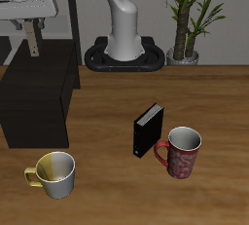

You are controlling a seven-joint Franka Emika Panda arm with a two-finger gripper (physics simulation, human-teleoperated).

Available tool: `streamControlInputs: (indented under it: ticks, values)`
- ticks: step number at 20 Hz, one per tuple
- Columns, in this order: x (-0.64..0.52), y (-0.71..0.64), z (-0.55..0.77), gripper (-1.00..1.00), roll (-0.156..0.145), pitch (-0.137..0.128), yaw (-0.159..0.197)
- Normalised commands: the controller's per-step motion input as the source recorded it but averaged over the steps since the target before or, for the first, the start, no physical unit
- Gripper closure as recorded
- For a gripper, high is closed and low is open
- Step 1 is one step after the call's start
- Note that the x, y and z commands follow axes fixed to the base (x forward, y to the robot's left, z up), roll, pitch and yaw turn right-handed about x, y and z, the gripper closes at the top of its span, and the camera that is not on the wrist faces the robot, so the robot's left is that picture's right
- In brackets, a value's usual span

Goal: Yellow book upright top shelf and black book top region shelf and red mug top shelf

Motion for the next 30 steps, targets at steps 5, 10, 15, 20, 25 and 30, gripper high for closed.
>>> streamControlInputs:
  ticks: [5,10,15,20,25,30]
  values:
    - [-0.03,0.16,0.16,-1.00,0.003,-0.015,0.033]
    - [-0.09,0.27,0.33,-1.00,-0.027,-0.046,0.035]
    - [-0.15,0.51,0.51,-1.00,-0.043,-0.072,0.069]
    - [-0.05,0.71,0.53,-1.00,-0.136,-0.113,0.108]
    - [0.41,0.73,-0.05,-1.00,-0.161,-0.047,-0.008]
    - [0.53,0.80,-0.19,-1.00,-0.051,-0.007,-0.024]
